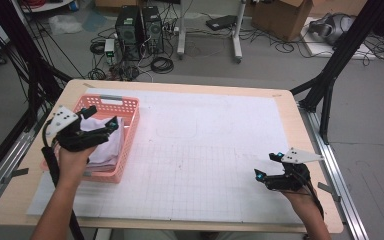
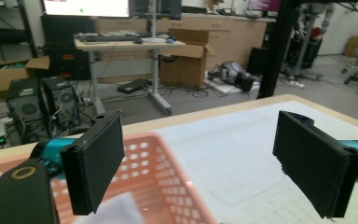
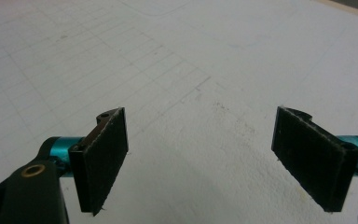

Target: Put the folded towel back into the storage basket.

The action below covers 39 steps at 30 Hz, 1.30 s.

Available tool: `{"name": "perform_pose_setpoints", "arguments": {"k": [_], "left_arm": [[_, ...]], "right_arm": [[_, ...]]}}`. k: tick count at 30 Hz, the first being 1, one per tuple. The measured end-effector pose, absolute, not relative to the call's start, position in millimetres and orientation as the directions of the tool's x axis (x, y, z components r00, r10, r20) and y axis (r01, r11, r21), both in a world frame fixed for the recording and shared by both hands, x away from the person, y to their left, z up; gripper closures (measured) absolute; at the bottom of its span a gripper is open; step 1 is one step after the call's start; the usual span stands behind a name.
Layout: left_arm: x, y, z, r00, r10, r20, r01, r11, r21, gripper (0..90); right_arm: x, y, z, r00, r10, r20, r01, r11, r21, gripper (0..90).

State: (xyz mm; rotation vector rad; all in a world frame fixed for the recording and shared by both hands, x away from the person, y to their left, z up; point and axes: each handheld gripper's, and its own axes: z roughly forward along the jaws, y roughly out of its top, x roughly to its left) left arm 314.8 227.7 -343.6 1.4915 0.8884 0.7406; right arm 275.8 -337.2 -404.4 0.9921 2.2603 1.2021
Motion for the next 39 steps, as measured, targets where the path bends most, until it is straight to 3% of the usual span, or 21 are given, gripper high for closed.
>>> {"name": "perform_pose_setpoints", "arguments": {"k": [14, 19, 39], "left_arm": [[304.2, 128.6, -362.4, 0.647, 0.757, -0.088, 0.175, -0.035, 0.984, 17.2], [299.6, 105.9, -373.4, 0.667, 0.742, -0.064, 0.171, -0.069, 0.983, 17.2], [292.9, 96.2, -402.9, 0.693, 0.718, -0.060, 0.210, -0.121, 0.970, 17.2]], "right_arm": [[275.4, -338.7, -401.0, -0.647, 0.762, 0.001, 0.378, 0.319, 0.869, 17.1], [273.8, -340.4, -400.7, -0.637, 0.771, 0.000, 0.366, 0.302, 0.880, 17.1], [272.6, -340.4, -401.9, -0.633, 0.774, -0.011, 0.362, 0.309, 0.880, 17.1]]}}
